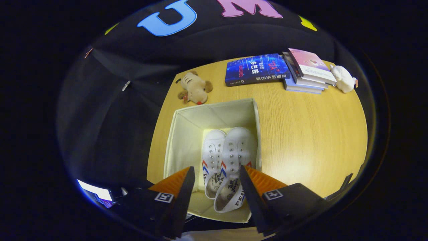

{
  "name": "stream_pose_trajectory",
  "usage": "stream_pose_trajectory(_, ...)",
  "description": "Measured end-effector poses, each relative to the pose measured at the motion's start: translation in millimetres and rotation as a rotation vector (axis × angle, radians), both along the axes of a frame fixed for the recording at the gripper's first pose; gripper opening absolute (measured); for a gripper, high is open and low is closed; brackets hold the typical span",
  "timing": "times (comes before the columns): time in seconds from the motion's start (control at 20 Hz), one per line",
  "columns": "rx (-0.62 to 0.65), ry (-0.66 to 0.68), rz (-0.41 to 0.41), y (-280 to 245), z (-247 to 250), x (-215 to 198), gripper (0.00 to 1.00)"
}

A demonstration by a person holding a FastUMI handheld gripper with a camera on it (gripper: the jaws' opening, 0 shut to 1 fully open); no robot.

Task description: Open the storage box then place both shoes into the box .Put the left shoe in first, then the right shoe, with the right side of both shoes facing outward in a uniform manner.

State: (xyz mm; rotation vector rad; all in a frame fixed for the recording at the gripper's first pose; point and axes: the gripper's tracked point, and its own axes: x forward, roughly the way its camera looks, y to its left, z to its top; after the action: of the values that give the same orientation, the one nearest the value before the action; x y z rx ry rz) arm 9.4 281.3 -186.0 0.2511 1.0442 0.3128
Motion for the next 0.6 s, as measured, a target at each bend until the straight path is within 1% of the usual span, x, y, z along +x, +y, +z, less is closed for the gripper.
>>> stream_pose_trajectory(0.1, -0.003, -0.05, -0.006, -14, 11, 5, 0.97)
stream_pose_trajectory(0.2, 0.005, -0.086, -0.024, -29, 19, 8, 0.99)
stream_pose_trajectory(0.3, 0.002, -0.127, -0.043, -50, 30, 12, 0.99)
stream_pose_trajectory(0.6, -0.043, -0.29, -0.07, -115, 74, 26, 0.99)
